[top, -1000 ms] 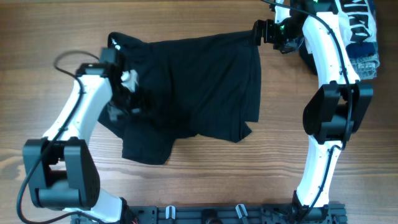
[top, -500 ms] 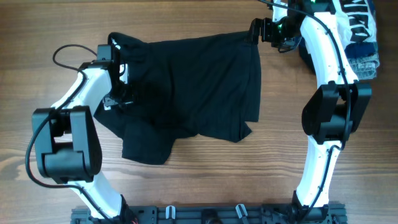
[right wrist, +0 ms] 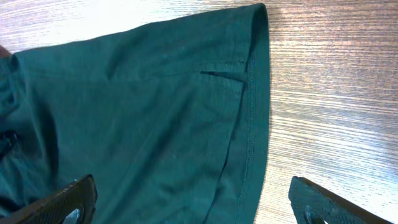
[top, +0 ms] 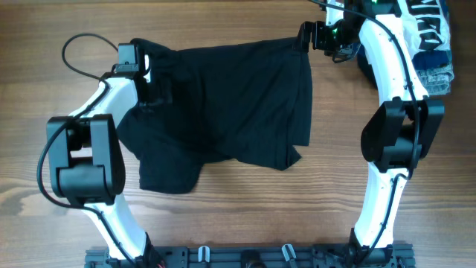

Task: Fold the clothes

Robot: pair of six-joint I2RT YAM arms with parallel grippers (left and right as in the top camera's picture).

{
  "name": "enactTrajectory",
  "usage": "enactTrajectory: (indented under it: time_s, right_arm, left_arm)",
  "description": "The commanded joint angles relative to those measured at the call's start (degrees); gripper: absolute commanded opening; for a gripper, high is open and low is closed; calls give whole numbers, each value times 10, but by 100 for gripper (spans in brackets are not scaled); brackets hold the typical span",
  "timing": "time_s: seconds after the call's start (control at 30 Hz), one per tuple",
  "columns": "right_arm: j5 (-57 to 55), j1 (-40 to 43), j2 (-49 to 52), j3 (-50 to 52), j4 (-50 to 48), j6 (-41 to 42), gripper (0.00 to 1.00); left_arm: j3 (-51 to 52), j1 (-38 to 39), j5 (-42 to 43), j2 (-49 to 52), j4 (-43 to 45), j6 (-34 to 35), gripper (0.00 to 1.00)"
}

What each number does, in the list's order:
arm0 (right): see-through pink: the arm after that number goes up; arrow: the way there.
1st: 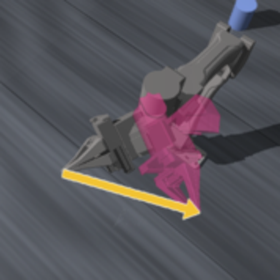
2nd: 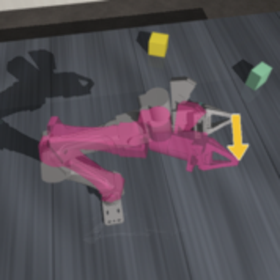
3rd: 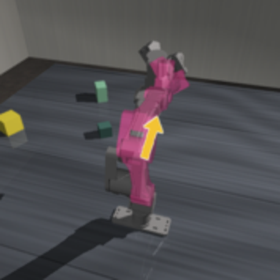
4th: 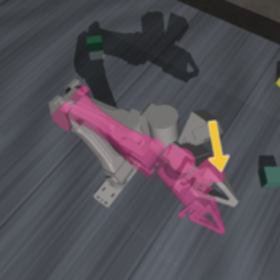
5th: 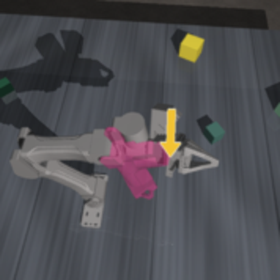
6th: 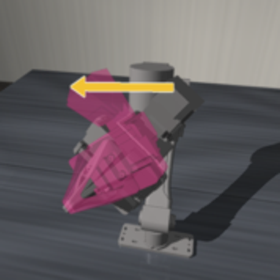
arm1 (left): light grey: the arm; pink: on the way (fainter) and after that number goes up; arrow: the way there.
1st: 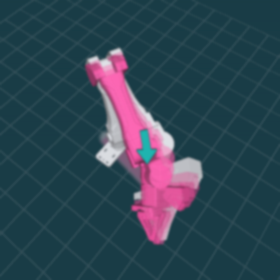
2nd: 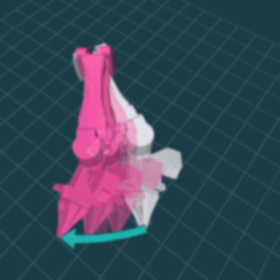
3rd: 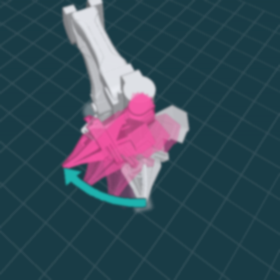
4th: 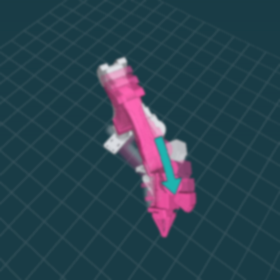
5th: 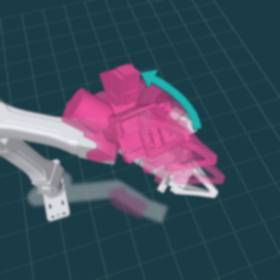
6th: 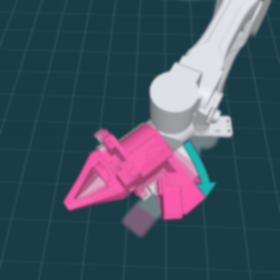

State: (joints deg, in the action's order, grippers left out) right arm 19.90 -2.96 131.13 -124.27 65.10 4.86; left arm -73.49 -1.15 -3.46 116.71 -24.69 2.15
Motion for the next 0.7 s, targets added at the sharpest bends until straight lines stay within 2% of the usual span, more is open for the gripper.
enactTrajectory:
  time_s: [0.0, 0.2, 0.3, 0.37, 0.47, 0.67]
  right_arm:
    - [-6, -3, -11, -5, 0, -4, 99]
    - [-6, -3, -11, -5, 1, -4, 99]
    - [-6, -2, -14, -5, 6, -2, 100]
    - [-6, -2, -23, -5, 12, -2, 100]
    - [-6, -3, -68, -5, 28, 9, 100]
    - [-30, -25, -134, -5, 155, 58, 99]
  left_arm:
    - [22, -7, -11, 77, 80, -33, 100]
    - [22, -12, -12, 80, 288, -67, 100]
    - [18, -14, -11, 73, 325, -67, 100]
    - [12, -14, -11, 59, 304, -66, 100]
    - [6, -13, -11, -2, 221, -62, 100]
    - [6, -13, -6, -182, 38, -4, 100]
